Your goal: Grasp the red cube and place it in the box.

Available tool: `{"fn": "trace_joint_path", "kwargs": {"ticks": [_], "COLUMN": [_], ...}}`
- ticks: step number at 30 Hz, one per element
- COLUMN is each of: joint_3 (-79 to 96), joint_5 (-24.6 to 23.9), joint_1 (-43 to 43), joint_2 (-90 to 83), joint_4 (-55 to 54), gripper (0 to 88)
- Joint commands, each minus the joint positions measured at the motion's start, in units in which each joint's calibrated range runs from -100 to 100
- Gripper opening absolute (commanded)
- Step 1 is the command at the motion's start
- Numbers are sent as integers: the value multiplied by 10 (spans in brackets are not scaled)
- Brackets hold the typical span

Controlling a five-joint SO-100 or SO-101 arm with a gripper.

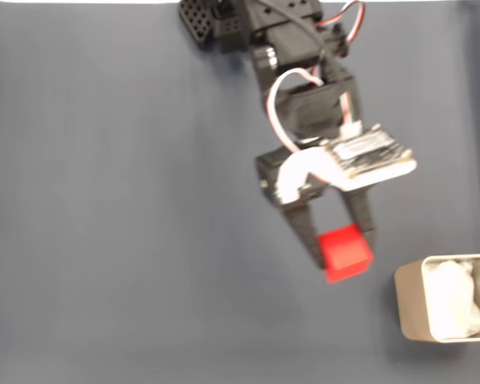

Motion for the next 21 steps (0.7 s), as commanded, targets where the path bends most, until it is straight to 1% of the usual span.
{"fn": "trace_joint_path", "kwargs": {"ticks": [1,10,21], "joint_3": [-53,-119,-228], "joint_5": [3,-5,0], "joint_1": [-37,-90,-124], "joint_2": [3,71,180], "joint_4": [1,1,1], "gripper": [0,0,0]}}
